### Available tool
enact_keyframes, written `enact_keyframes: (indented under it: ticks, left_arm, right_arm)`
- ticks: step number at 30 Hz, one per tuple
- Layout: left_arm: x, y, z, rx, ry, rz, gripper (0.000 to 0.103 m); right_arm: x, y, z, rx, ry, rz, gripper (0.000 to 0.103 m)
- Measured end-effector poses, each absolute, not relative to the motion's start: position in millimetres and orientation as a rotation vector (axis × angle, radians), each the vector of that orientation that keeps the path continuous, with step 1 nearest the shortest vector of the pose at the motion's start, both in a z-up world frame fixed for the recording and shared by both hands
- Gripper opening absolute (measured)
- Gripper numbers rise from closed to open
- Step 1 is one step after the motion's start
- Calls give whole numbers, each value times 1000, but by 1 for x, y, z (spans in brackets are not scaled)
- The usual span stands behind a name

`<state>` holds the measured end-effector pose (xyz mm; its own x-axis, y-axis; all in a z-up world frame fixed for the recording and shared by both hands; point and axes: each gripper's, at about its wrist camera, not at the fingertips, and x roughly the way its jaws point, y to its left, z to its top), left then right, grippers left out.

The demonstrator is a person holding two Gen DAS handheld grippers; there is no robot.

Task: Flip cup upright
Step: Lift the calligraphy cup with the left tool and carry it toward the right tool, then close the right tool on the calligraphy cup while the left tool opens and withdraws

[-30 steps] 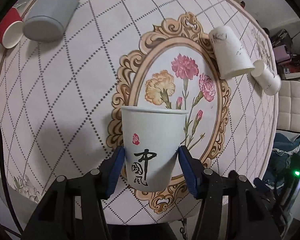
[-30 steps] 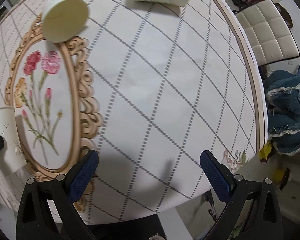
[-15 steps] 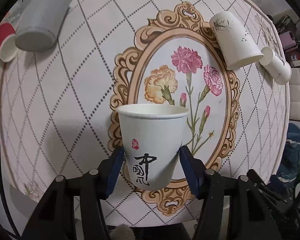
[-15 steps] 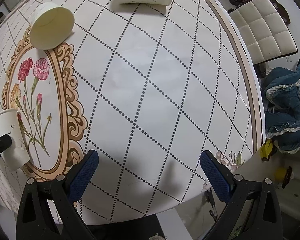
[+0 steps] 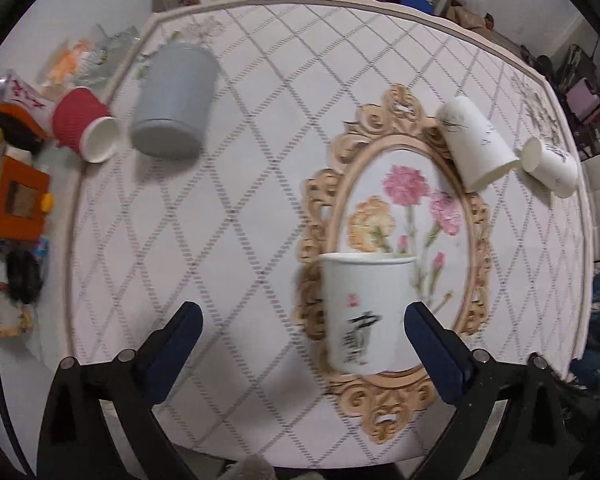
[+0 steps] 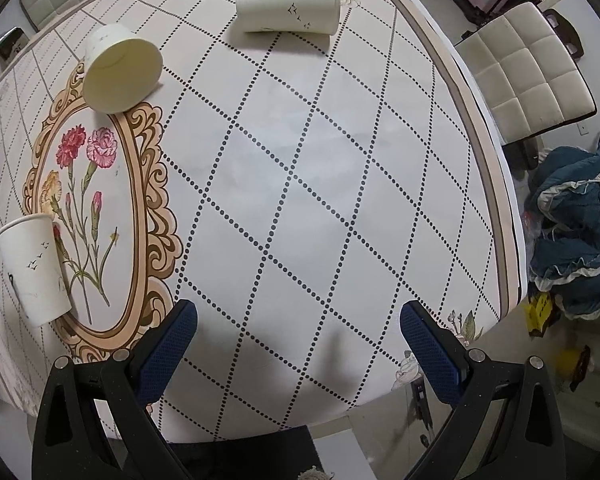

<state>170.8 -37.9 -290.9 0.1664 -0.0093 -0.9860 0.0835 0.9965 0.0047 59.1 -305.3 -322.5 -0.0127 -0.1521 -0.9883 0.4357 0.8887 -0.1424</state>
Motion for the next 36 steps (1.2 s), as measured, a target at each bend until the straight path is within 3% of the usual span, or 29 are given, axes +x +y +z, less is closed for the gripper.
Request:
enact_keyframes:
  ticks: [8,15,24,36]
  left_arm:
    - [145,-2,-297,202,1335,64,103]
    - [140,43,-317,185,1380,124,103]
    - [151,73,-340,212,1395,126,103]
    - [159,91,-351,224,1422,102,103]
  right_arm:
    - [68,-281,-312,209,1494,-365,102]
    - [102,-214,-301,195,1496,-188,100]
    - [145,-142,-302,116,1510,-113,88]
    - [173,-110,-326,105,1561,-129,82]
